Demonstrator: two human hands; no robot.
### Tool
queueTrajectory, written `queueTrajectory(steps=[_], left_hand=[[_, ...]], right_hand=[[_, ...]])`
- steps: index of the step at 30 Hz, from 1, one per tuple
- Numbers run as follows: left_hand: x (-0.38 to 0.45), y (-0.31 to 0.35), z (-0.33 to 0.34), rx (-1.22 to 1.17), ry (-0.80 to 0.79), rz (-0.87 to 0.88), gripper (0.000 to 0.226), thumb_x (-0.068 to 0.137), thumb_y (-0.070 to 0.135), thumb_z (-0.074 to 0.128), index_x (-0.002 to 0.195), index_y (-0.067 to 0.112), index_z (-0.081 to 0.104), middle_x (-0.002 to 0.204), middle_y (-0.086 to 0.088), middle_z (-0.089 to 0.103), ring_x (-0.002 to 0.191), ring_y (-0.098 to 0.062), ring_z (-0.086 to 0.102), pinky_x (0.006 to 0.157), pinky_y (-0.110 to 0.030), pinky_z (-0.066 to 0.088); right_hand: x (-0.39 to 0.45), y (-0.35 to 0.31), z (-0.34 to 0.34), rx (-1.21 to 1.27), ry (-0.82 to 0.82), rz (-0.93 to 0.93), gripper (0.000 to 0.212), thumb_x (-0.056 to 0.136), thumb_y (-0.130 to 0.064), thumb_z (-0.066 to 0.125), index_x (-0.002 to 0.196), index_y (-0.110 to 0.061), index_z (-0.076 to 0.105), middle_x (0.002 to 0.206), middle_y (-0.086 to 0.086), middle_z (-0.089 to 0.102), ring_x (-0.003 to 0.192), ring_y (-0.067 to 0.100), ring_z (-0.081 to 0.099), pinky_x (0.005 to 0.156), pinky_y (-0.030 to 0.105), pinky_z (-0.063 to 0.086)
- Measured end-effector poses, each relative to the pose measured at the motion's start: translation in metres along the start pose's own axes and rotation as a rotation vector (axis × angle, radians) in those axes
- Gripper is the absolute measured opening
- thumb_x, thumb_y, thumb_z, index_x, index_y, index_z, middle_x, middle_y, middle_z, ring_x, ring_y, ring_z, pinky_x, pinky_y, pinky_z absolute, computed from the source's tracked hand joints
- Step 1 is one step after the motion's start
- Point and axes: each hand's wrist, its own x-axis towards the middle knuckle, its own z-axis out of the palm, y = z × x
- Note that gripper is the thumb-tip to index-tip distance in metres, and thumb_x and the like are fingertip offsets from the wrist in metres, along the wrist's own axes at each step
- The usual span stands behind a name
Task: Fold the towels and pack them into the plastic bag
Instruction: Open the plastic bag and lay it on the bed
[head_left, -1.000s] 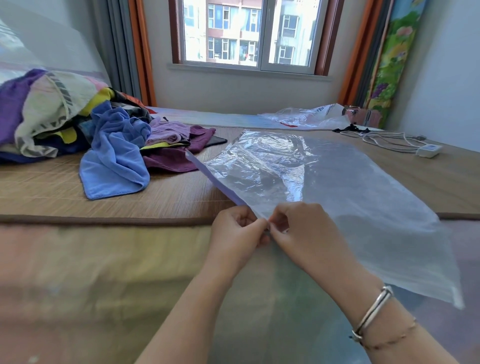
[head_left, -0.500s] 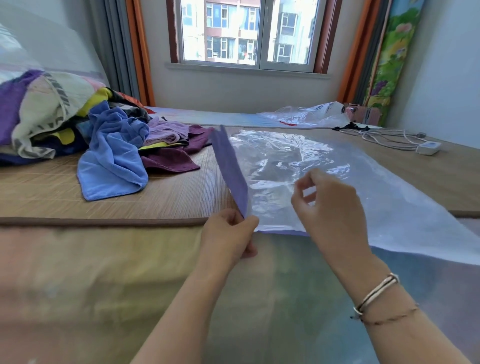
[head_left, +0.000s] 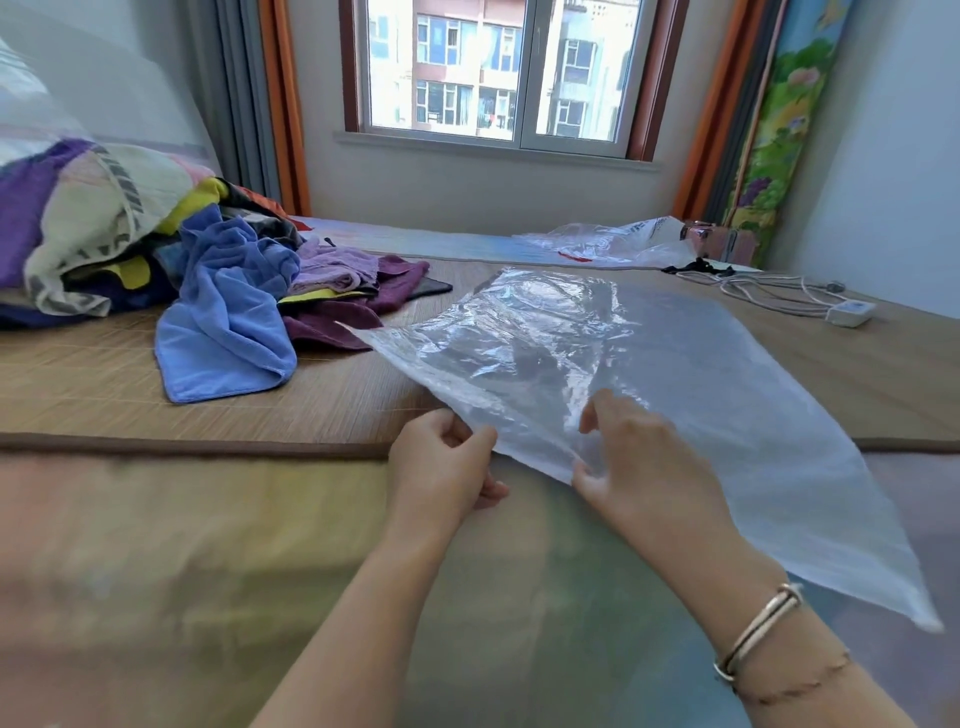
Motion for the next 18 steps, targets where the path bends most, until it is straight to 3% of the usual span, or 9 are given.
queueTrajectory(steps=[3, 5, 8, 10, 14, 16, 18], left_hand=[[0.009, -0.005, -0.010, 0.069, 0.117, 0.044, 0.024, 0.084, 0.008, 0.059, 0.064, 0.008, 0.047, 0.053, -0.011, 0.054, 0.035, -0.013, 0.058, 0.042, -0.022, 0.047], [0.016, -0.007, -0.019, 0.175, 0.220, 0.110, 0.023, 0.082, 0.012, 0.061, 0.063, 0.010, 0.049, 0.050, -0.006, 0.058, 0.039, -0.015, 0.059, 0.049, -0.027, 0.047], [0.011, -0.005, -0.026, 0.458, 0.348, 0.298, 0.015, 0.079, 0.017, 0.066, 0.074, 0.013, 0.053, 0.062, 0.001, 0.057, 0.061, -0.020, 0.056, 0.057, -0.032, 0.037], [0.002, -0.002, -0.018, 0.510, 0.374, 0.467, 0.020, 0.078, 0.011, 0.069, 0.087, 0.015, 0.051, 0.072, 0.004, 0.053, 0.068, -0.020, 0.052, 0.061, -0.033, 0.033], [-0.006, -0.011, 0.023, 0.587, 0.083, 0.830, 0.021, 0.077, 0.004, 0.066, 0.091, 0.019, 0.068, 0.091, 0.004, 0.062, 0.090, -0.019, 0.055, 0.077, -0.025, 0.037], [-0.004, -0.021, 0.035, 0.517, -0.058, 0.756, 0.017, 0.085, 0.012, 0.062, 0.098, 0.018, 0.071, 0.099, 0.006, 0.067, 0.097, -0.018, 0.058, 0.086, -0.025, 0.043], [0.002, -0.027, 0.036, 0.415, -0.086, 0.653, 0.024, 0.086, 0.023, 0.061, 0.109, 0.019, 0.068, 0.099, 0.007, 0.069, 0.098, -0.015, 0.060, 0.086, -0.031, 0.048]], right_hand=[[0.000, 0.004, -0.005, -0.042, 0.169, 0.047, 0.010, 0.089, -0.023, 0.053, 0.097, -0.021, 0.047, 0.089, -0.002, 0.056, 0.088, 0.028, 0.059, 0.059, 0.031, 0.033], [0.003, 0.014, -0.010, -0.021, 0.275, 0.103, 0.007, 0.091, -0.025, 0.054, 0.093, -0.020, 0.050, 0.084, 0.001, 0.061, 0.081, 0.031, 0.060, 0.057, 0.031, 0.035], [0.010, 0.023, -0.012, 0.202, 0.314, 0.144, 0.009, 0.090, -0.025, 0.059, 0.086, -0.020, 0.053, 0.078, -0.001, 0.066, 0.075, 0.030, 0.063, 0.064, 0.036, 0.048], [0.013, 0.019, -0.008, 0.394, 0.271, 0.146, 0.012, 0.088, -0.024, 0.063, 0.081, -0.020, 0.054, 0.071, -0.004, 0.066, 0.068, 0.025, 0.065, 0.068, 0.039, 0.053], [0.018, 0.009, 0.001, 0.562, 0.177, 0.133, 0.014, 0.086, -0.024, 0.068, 0.079, -0.021, 0.057, 0.067, -0.007, 0.065, 0.065, 0.019, 0.064, 0.068, 0.041, 0.055], [0.020, 0.007, 0.000, 0.604, 0.154, 0.125, 0.013, 0.085, -0.022, 0.069, 0.081, -0.022, 0.057, 0.068, -0.007, 0.065, 0.069, 0.018, 0.065, 0.070, 0.039, 0.055], [0.019, 0.007, 0.000, 0.534, 0.103, 0.114, 0.014, 0.082, -0.023, 0.068, 0.088, -0.026, 0.056, 0.070, -0.010, 0.064, 0.077, 0.016, 0.064, 0.074, 0.037, 0.054]])
